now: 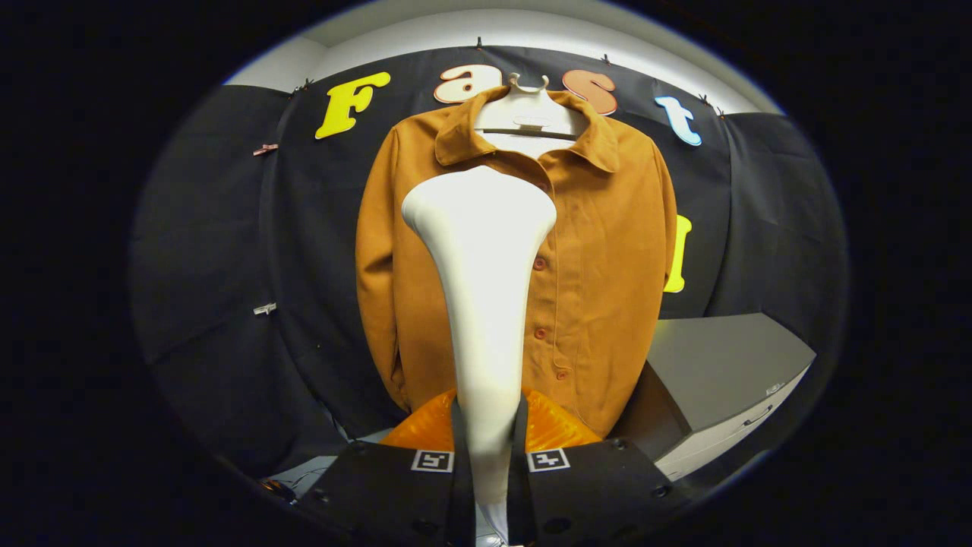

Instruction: Iron the clothes twice with a garment steamer, once on the left side and once on the right side.

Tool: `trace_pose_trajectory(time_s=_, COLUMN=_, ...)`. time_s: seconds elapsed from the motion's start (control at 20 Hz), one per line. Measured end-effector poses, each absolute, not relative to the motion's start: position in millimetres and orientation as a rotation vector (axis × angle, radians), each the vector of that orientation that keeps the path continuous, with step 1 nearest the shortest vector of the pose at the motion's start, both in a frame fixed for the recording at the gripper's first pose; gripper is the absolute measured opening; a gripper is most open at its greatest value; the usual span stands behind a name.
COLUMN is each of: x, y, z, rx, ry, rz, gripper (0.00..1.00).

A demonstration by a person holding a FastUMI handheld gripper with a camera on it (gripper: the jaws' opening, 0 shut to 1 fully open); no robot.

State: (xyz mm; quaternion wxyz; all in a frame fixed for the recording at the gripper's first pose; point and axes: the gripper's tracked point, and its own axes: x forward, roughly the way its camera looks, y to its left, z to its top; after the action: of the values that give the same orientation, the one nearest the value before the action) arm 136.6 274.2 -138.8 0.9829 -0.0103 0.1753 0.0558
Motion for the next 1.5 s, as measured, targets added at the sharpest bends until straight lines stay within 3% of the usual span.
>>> trace_pose_trajectory(time_s=0.7, x=216, y=295, z=-165, rx=-0.072, ry=0.352, rz=-0.035, gripper=0.20)
trace_pose_trajectory(time_s=1.5, x=172, y=283, z=-317, rx=-0.101, ry=0.528, rz=-0.024, gripper=0.20)
